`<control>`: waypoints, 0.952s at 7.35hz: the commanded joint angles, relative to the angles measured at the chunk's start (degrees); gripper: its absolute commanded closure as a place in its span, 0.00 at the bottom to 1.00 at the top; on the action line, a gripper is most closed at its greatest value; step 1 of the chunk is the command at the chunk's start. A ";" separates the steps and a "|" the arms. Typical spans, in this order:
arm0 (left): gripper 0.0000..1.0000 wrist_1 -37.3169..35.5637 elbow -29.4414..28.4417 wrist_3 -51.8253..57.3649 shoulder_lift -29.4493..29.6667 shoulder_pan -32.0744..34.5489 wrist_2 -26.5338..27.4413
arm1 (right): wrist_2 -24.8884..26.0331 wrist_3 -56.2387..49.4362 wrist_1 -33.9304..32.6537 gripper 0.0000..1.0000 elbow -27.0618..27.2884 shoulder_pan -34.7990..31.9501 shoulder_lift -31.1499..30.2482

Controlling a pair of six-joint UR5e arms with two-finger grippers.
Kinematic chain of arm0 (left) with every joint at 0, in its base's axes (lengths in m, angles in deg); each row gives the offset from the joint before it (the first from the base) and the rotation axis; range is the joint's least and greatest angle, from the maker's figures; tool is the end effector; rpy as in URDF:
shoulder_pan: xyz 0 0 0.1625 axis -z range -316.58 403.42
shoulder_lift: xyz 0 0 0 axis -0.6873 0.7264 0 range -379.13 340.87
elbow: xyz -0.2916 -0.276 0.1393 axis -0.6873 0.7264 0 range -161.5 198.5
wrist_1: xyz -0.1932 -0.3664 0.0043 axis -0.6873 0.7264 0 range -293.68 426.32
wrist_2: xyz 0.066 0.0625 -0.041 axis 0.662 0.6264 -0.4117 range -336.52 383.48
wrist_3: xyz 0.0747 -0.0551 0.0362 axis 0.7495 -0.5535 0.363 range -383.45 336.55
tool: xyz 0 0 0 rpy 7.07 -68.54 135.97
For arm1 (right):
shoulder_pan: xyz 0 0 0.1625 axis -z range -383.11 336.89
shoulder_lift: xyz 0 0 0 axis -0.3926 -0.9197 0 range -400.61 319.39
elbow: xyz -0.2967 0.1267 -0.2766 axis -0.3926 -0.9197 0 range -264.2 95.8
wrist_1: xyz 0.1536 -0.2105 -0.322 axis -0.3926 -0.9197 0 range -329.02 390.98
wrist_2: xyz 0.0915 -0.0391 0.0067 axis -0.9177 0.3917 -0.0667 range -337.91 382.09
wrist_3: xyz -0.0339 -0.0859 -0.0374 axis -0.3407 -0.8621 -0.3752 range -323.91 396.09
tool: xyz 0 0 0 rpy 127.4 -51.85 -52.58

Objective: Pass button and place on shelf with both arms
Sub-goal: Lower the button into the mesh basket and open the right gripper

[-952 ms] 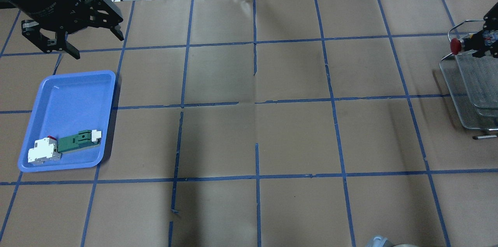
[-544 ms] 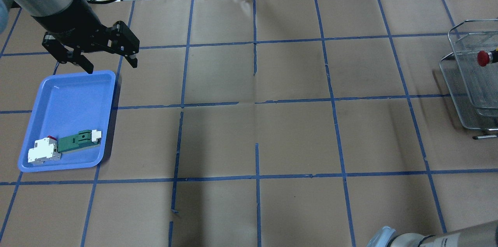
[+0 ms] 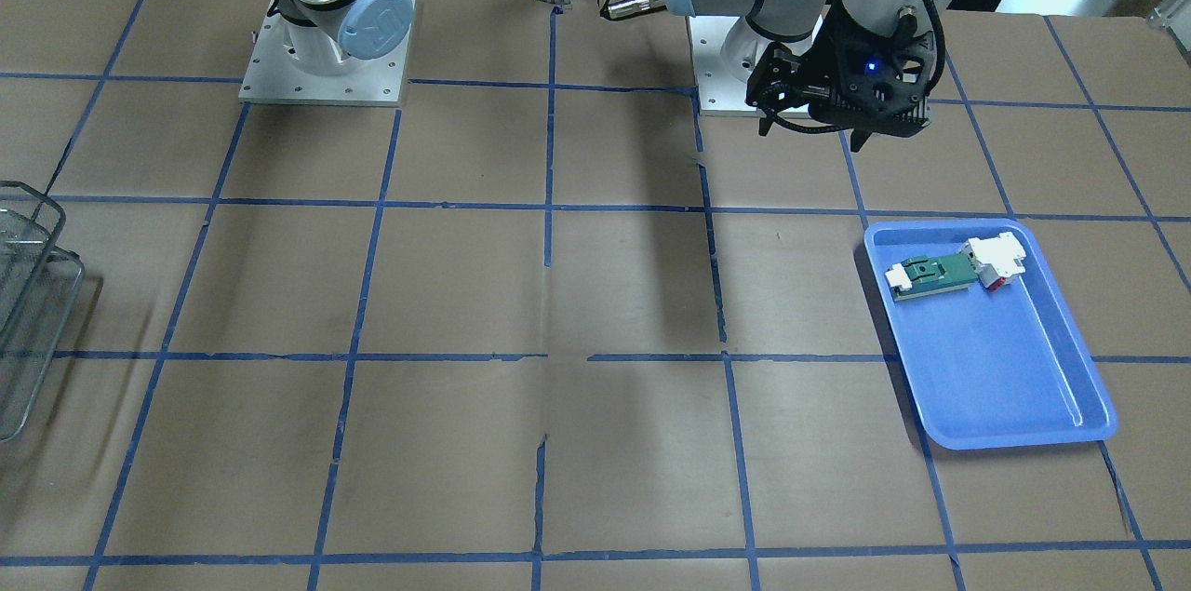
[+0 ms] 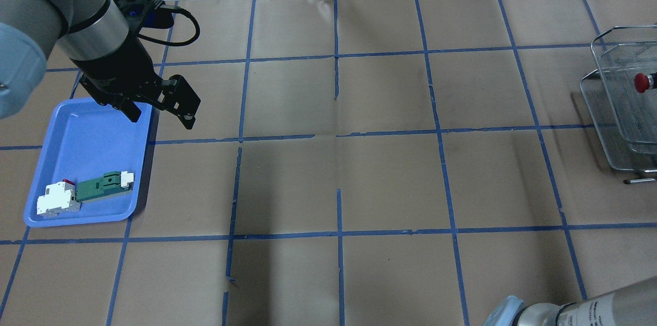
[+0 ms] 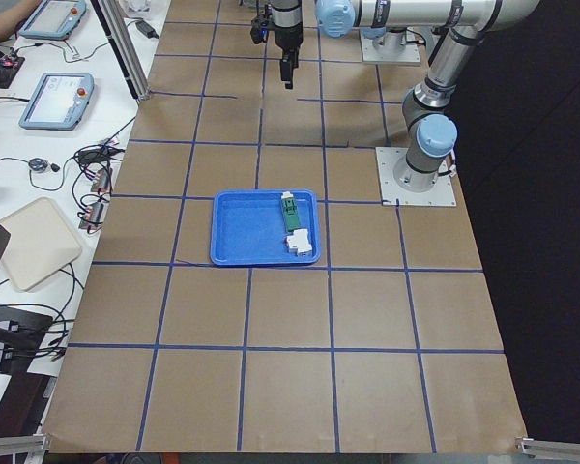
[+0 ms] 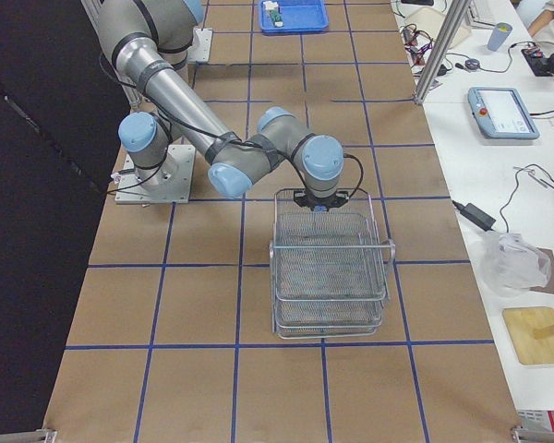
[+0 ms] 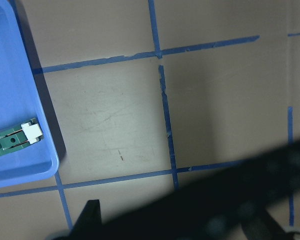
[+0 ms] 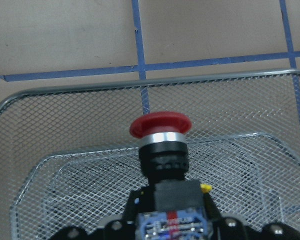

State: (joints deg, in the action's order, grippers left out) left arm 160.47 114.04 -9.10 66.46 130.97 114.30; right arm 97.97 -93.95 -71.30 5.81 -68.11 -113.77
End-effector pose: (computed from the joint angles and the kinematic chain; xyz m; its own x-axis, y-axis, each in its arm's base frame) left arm -0.1127 -0.4548 0.4702 -0.9784 0.2065 0.0090 0.2065 0.9741 0.0926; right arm -0.3060 -0.5288 0.3512 -0.1074 -0.9896 0.0955 -0.9679 0.0822 -0.2373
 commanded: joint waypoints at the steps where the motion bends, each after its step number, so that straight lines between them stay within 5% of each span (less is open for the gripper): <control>1: 0.00 -0.19 -0.35 2.61 -0.78 -0.97 0.14 | -0.90 1.54 0.06 0.00 -0.09 0.35 0.39; 4: 0.00 -0.19 -0.27 2.70 -1.57 -3.08 0.14 | -0.47 9.17 3.38 0.00 0.78 -1.83 -8.44; 7: 0.00 -0.28 0.35 2.70 -1.66 -3.26 0.05 | 0.05 30.58 10.34 0.00 0.96 -17.17 -16.90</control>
State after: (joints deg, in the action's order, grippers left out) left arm 160.23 114.28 -6.41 64.82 127.77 114.37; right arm 97.75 -70.63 -62.40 6.71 -78.57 -127.56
